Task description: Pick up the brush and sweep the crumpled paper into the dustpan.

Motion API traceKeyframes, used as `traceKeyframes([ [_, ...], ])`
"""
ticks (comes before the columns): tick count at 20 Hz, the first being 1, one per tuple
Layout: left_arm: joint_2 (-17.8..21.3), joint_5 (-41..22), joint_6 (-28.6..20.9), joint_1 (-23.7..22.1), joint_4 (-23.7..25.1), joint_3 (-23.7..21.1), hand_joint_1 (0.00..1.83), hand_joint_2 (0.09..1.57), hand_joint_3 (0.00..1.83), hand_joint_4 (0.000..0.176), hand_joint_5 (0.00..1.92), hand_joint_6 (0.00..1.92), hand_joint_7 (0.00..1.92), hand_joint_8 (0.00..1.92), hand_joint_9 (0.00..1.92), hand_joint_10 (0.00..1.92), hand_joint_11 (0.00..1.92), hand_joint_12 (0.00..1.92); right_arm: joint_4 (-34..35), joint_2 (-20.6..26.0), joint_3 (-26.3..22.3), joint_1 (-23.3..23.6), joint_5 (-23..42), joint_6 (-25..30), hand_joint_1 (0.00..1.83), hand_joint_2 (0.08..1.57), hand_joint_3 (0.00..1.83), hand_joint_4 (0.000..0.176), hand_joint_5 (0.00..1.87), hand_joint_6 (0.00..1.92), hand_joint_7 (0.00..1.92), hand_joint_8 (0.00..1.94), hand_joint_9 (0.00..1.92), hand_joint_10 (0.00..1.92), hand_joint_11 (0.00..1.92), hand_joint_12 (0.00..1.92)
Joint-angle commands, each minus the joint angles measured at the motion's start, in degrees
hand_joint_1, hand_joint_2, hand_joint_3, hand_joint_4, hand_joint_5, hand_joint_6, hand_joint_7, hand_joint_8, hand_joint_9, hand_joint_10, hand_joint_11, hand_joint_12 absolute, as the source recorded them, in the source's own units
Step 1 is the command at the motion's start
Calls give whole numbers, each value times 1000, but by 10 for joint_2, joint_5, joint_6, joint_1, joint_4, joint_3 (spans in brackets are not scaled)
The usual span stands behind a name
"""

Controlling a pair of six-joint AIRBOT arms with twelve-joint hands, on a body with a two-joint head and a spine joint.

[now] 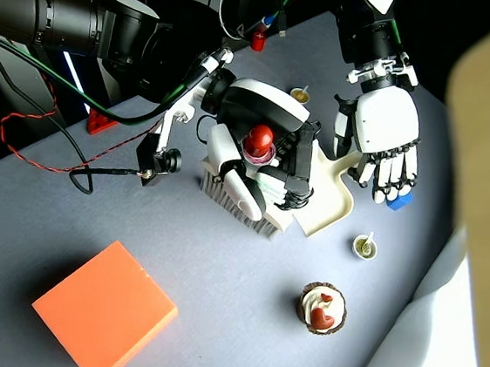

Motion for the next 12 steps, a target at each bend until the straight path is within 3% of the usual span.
traceKeyframes([
  [1,9,8,3,-3,6,2,1071,1124,1,21,970,998,398,2,320,2,46,537,-47,3,-1,-2,-26,-4,1831,1026,86,170,1106,1921,1084,1941,1219,1921,1228,1921],
  [3,9,8,3,-2,5,2,1075,1128,1,5,961,1011,395,6,321,4,44,537,-51,3,-2,-2,-24,0,1831,1025,83,170,1103,1921,1067,1941,1189,1921,1211,1921],
  [4,9,9,3,-2,5,2,1073,1121,0,20,976,987,415,8,347,9,80,552,-52,3,-1,-2,-22,1,1818,1036,79,169,1088,1921,1047,1941,1189,1921,1229,1921],
  [9,9,10,3,-3,5,3,1059,1133,3,32,948,1032,409,2,335,3,64,548,-54,1,1,-2,-21,6,1756,1061,72,165,1061,1921,1044,1941,1226,1921,1290,1921],
  [10,9,10,3,-3,5,3,1071,1132,0,9,954,1023,402,0,312,2,46,537,-53,0,1,-2,-21,7,1595,1138,69,162,904,1921,1060,1941,1253,1921,1459,1921],
  [11,9,10,3,-3,5,3,1081,1125,0,0,969,999,406,1,313,1,44,522,-51,0,1,-2,-21,8,1308,1215,5,12,829,1921,1119,1941,1287,1921,1543,1921],
  [12,9,10,3,-2,4,3,1069,1132,2,10,952,1025,405,2,313,2,44,516,-49,-1,1,-2,-21,9,1012,1244,6,0,896,1921,1139,1941,1289,1921,1556,1921],
])
